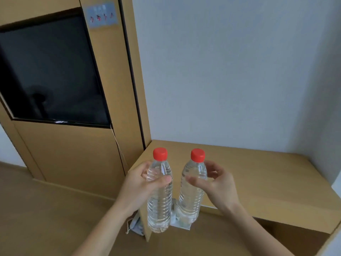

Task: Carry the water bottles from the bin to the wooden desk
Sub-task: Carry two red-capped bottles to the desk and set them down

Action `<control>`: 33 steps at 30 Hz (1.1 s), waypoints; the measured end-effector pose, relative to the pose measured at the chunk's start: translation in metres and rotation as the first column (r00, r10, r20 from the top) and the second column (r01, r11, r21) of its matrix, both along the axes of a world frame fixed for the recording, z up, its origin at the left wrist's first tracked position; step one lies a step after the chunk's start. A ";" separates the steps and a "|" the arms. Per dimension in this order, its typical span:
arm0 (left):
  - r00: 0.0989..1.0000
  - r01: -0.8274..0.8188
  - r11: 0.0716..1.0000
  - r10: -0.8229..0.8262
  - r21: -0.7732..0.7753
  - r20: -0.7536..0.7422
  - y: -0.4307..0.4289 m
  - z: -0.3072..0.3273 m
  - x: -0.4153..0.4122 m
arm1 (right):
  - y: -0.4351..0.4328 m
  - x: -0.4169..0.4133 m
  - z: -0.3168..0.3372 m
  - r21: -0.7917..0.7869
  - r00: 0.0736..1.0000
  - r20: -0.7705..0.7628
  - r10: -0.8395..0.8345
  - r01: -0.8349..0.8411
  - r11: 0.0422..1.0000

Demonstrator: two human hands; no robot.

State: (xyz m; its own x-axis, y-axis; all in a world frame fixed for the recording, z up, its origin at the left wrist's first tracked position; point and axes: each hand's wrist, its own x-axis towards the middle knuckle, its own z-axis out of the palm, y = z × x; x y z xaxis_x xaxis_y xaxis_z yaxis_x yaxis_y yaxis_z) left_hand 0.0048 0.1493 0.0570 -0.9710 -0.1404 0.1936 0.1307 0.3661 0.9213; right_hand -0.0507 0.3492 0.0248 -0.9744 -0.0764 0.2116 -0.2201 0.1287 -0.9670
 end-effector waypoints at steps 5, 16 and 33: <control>0.998 0.042 0.998 -0.039 -0.040 0.057 -0.036 -0.017 -0.090 | -0.035 -0.073 -0.009 0.045 0.999 0.030 -0.016 0.015 0.999; 0.982 0.057 0.978 -0.019 -0.203 0.187 -0.084 -0.038 -0.301 | -0.089 -0.280 -0.036 0.068 0.997 0.025 0.072 -0.074 0.995; 0.955 0.247 0.915 -0.173 -0.320 0.242 -0.046 -0.088 -0.595 | -0.065 -0.515 -0.078 0.234 0.960 0.135 -0.244 0.208 0.950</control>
